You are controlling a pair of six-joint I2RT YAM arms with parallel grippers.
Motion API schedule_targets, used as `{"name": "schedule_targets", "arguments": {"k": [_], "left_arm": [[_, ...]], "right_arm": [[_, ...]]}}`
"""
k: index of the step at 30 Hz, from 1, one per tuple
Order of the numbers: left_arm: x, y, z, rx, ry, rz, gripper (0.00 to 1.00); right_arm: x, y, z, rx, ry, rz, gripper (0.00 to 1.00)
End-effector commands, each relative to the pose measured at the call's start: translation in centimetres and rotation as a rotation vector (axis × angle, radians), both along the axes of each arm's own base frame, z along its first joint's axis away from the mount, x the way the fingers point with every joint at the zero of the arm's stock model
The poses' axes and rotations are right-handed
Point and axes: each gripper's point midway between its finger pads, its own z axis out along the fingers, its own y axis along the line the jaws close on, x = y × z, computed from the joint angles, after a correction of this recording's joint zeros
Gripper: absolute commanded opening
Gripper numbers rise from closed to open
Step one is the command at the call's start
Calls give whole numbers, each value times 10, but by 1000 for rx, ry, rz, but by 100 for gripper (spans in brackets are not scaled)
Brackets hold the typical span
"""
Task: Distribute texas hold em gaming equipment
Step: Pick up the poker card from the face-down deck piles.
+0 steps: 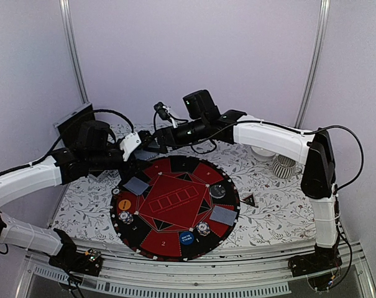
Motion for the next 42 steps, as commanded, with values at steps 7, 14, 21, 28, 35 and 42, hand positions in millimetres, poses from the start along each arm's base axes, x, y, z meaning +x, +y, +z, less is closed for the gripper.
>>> {"name": "schedule_targets", "arguments": {"k": [7, 14, 21, 28, 35, 42], "left_arm": [[-5, -4, 12, -37, -29, -19, 44], [-4, -4, 10, -33, -26, -17, 44], [-2, -3, 8, -26, -21, -6, 44], [-2, -3, 7, -24, -19, -4, 44], [-1, -2, 6, -23, -19, -2, 44], [0, -1, 5, -18, -16, 8, 44]], "right_arm": [[30, -28, 11, -36, -69, -141, 88], [15, -27, 23, -16, -57, -81, 79], [-6, -18, 42, 47, -21, 25, 58], [-7, -27, 56, 47, -41, -10, 36], [-2, -36, 58, 12, -61, -60, 16], [-6, -41, 64, 10, -66, -56, 2]]}}
